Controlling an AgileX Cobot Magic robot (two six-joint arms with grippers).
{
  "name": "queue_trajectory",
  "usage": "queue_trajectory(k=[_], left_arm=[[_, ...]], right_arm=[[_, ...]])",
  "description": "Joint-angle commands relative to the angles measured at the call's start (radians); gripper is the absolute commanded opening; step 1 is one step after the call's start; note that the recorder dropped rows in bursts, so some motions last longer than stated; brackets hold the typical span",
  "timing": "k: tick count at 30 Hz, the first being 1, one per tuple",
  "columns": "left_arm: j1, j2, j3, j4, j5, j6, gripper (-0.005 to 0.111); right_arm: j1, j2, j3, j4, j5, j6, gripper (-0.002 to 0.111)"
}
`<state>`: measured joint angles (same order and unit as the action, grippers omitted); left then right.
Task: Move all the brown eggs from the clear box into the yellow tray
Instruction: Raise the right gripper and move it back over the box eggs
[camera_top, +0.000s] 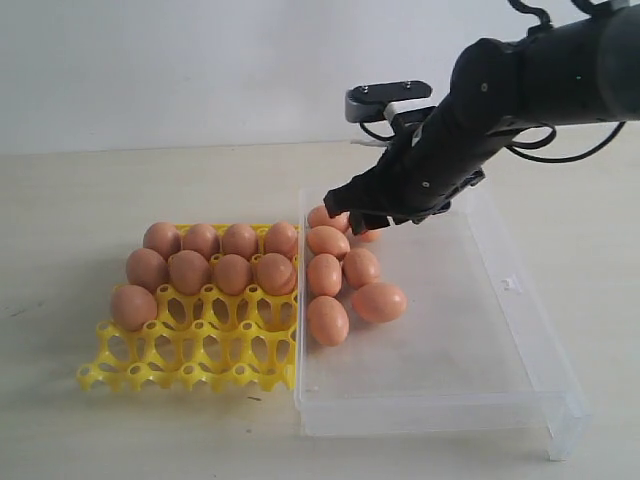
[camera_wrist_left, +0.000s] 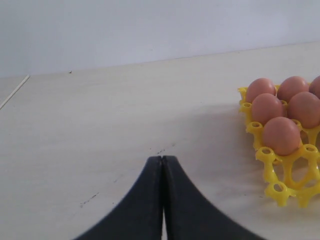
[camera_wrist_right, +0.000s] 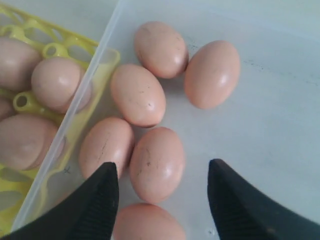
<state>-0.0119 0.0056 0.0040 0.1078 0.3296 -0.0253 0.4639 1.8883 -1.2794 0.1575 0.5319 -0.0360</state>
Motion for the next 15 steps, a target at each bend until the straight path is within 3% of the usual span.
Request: queue_trajectory(k=[1,15], left_arm=[[0.001,-0.006,-0.004,-0.003,-0.010,-0.004,0.000],[0.001,-0.006,-0.004,-0.003,-0.010,-0.004,0.000]], right_arm=[[-0.005,0.105,-0.125,-0.002,0.123,-0.035,0.052],[-0.005,0.220,-0.228,0.002,0.200,-0.068,0.052]])
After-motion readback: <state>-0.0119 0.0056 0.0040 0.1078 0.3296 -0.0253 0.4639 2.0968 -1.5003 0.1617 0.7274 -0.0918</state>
